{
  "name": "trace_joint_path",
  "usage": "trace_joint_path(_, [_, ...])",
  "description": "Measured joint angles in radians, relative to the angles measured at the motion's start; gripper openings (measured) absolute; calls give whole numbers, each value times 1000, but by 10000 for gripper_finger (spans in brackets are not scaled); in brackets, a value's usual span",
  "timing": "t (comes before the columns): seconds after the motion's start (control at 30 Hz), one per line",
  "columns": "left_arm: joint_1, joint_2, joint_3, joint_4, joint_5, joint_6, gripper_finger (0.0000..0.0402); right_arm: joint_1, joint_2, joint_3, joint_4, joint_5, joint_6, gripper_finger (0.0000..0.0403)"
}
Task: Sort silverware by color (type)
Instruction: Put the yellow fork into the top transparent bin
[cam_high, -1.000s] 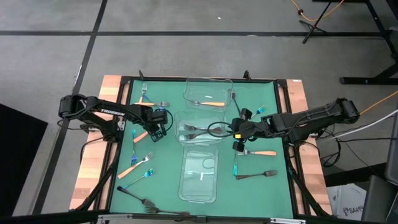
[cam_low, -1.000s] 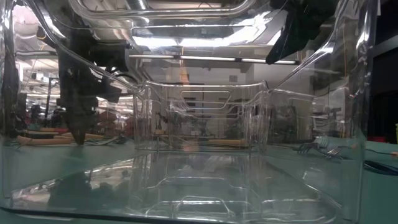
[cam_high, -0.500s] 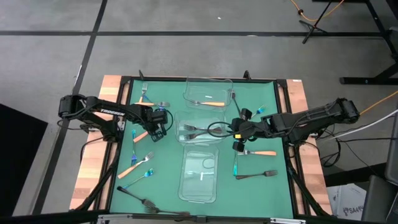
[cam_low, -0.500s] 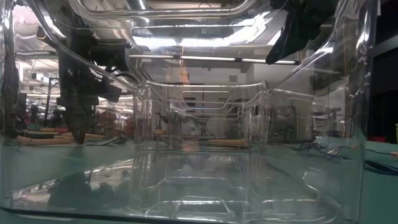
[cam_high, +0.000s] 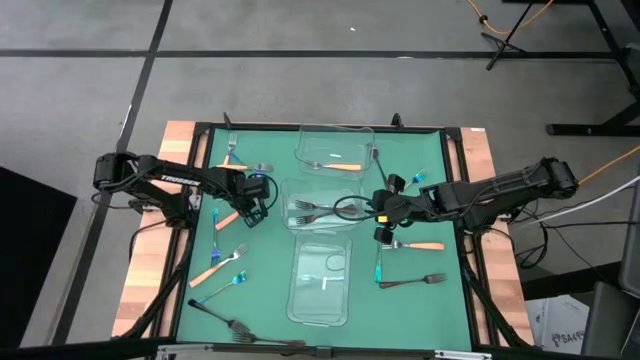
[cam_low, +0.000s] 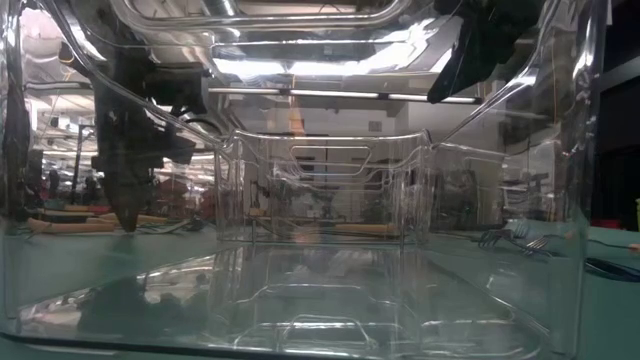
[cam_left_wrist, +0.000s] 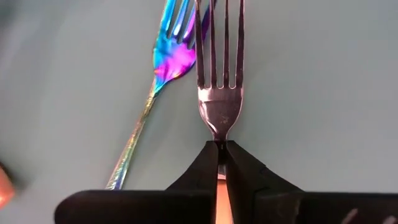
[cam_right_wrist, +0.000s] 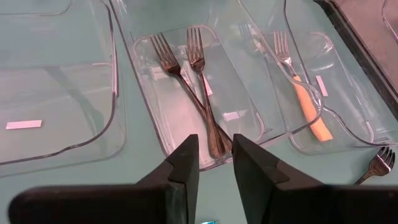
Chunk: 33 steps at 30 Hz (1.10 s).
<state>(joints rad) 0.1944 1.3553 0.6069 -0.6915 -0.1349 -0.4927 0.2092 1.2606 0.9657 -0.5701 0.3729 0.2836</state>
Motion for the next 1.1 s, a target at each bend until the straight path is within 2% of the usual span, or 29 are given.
trace_joint_path(0.37, [0, -80, 61, -2, -2, 1, 1, 0, 0, 0, 0, 0, 0, 88])
trace_joint_path(0.67, [0, -84, 62, -34, -12, 4, 2, 0, 0, 0, 0, 0, 0, 88])
trace_joint_path(1.1, [0, -83, -39, -8, -20, -56, 95, 0, 0, 0, 0, 0, 0, 88])
